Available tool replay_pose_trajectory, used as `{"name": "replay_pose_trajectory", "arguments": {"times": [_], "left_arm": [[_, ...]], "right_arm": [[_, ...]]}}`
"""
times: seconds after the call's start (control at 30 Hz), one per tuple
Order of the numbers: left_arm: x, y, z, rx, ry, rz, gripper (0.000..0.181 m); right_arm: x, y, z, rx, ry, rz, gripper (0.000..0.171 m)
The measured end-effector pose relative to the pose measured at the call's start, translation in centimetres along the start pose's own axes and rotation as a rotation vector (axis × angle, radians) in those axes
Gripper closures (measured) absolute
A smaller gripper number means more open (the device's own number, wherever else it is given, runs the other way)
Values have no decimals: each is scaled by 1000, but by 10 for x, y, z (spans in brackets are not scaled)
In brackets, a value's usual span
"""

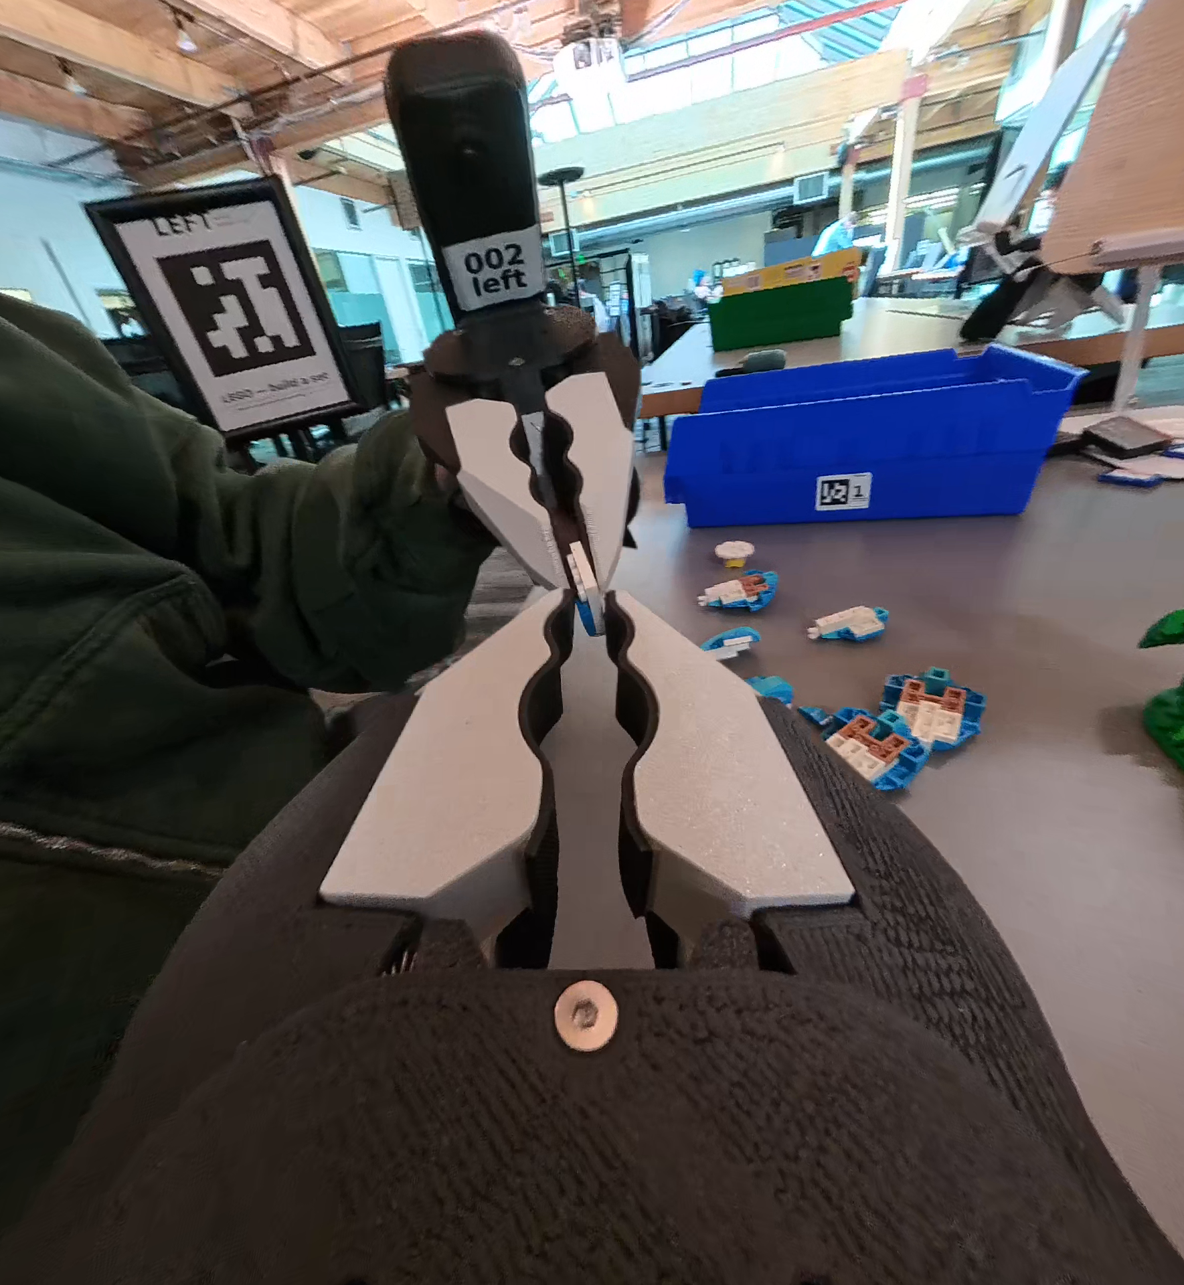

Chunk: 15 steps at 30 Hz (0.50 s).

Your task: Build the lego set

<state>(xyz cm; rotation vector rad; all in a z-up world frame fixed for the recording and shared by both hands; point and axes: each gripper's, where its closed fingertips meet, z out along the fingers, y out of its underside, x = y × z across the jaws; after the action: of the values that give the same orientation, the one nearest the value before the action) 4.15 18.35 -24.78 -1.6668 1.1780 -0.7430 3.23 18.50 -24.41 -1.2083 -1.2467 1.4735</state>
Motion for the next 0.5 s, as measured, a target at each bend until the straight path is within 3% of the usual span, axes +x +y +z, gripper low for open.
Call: {"name": "replay_pose_trajectory", "arguments": {"times": [0.33,0.5], "left_arm": [[-1,-8,-4,83,9,-42,181],[-13,-10,-3,64,-180,116,180]], "right_arm": [[1,-1,0,5,2,16,167],[12,-6,0,33,73,98,167]]}}
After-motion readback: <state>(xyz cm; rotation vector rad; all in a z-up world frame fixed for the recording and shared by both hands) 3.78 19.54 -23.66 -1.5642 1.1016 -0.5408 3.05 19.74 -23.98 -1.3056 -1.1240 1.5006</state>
